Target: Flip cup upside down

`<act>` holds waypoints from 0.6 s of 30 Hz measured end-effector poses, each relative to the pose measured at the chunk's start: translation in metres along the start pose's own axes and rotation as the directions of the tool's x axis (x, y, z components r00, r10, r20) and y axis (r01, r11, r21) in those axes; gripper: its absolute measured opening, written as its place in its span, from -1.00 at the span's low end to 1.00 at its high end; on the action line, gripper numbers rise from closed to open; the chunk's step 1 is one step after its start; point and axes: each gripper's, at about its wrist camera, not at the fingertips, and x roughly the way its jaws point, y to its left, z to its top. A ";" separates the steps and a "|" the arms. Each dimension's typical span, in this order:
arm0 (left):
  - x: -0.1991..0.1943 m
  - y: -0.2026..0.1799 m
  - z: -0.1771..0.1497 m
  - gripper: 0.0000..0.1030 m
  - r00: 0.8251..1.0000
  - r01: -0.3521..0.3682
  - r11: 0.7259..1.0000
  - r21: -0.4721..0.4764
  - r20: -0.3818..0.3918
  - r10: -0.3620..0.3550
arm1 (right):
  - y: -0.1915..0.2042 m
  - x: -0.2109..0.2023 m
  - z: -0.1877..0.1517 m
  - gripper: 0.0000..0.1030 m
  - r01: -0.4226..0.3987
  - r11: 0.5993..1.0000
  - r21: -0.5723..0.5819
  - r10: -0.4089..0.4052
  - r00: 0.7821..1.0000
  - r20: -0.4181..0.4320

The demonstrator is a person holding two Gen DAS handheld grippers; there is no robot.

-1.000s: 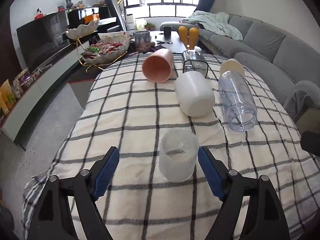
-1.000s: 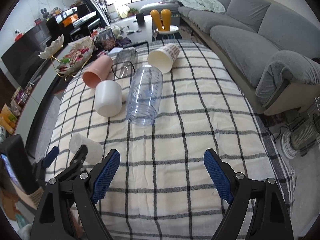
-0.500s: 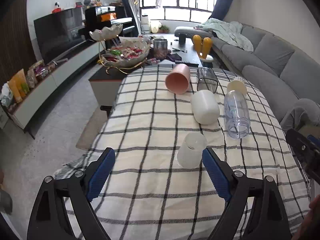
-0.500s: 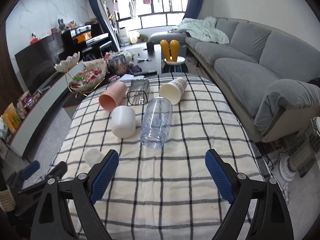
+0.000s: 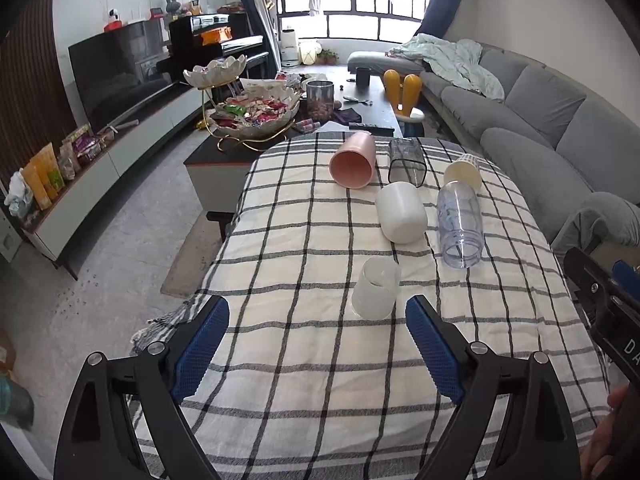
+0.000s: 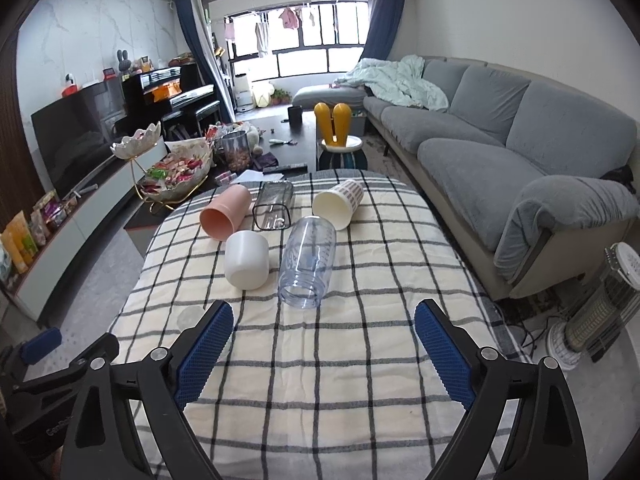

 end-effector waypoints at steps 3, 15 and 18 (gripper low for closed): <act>-0.003 0.000 -0.001 0.80 1.000 0.000 1.000 0.001 0.000 0.000 | -0.001 -0.004 0.000 0.81 0.005 1.000 -0.005 -0.005 1.000 0.007; -0.018 -0.003 -0.001 0.93 0.999 -0.028 1.000 0.014 0.032 0.027 | 0.000 -0.008 0.000 0.81 0.006 1.000 -0.006 -0.006 1.000 0.013; -0.018 -0.003 -0.001 0.94 0.999 -0.032 0.999 0.016 0.036 0.031 | -0.001 -0.010 0.001 0.81 0.006 1.000 -0.006 -0.006 1.000 0.013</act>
